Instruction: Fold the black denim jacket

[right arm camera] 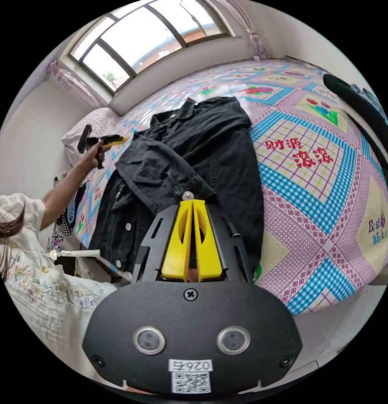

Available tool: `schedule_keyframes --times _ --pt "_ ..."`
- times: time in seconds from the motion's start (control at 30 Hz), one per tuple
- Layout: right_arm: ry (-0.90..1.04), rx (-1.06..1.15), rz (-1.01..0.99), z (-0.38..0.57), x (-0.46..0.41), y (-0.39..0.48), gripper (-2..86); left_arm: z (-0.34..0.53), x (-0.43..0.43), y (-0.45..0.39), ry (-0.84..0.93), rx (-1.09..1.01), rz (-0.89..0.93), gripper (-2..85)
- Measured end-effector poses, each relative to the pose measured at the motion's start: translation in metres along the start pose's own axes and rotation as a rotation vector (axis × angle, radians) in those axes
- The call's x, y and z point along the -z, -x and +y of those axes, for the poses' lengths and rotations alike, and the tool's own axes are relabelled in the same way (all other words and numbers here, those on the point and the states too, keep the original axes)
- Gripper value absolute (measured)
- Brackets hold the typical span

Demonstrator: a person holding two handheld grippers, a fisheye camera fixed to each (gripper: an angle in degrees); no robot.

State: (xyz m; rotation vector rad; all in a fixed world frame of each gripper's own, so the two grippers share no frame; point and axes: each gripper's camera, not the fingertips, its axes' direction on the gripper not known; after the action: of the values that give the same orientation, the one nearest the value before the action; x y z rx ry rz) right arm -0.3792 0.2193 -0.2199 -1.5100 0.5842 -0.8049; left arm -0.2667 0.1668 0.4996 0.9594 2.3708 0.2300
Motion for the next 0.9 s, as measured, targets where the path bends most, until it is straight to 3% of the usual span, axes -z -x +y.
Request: schedule_keyframes --times 0.13,0.2,0.23,0.27,0.33,0.47,0.6,0.7,0.9 --pt "-0.118 0.029 -0.07 -0.003 0.028 0.012 -0.9 0.11 0.063 -0.045 -0.15 -0.091 0.177 -1.0" --pt "-0.124 0.05 -0.105 -0.009 0.024 0.014 -0.9 0.132 0.052 -0.052 -0.066 -0.09 0.125 -1.0" --pt "-0.074 0.062 -0.119 -0.016 0.012 0.012 -0.9 0.141 0.035 -0.052 0.071 -0.089 0.054 -1.0" --pt "0.02 0.087 -0.103 -0.022 -0.007 0.007 -1.0 0.147 0.032 -0.051 0.099 -0.097 0.054 -1.0" --pt "0.051 0.112 -0.126 -0.021 -0.014 -0.005 -0.9 0.178 0.066 -0.036 0.01 0.079 0.11 -1.0" --pt "0.0 0.033 -0.17 -0.004 0.027 -0.035 -0.9 0.242 0.122 -0.062 -0.139 0.077 0.129 -1.0" --pt "0.085 -0.004 -0.168 0.015 0.034 -0.069 -0.9 0.305 0.101 -0.082 0.018 0.116 0.046 -1.0" --pt "0.056 -0.066 -0.277 0.033 0.051 -0.099 -0.9 0.36 0.121 -0.082 -0.093 0.271 0.155 -1.0" --pt "-0.048 -0.1 -0.391 0.069 0.112 -0.132 -0.8 0.438 0.207 -0.126 -0.262 0.309 0.188 -1.0"
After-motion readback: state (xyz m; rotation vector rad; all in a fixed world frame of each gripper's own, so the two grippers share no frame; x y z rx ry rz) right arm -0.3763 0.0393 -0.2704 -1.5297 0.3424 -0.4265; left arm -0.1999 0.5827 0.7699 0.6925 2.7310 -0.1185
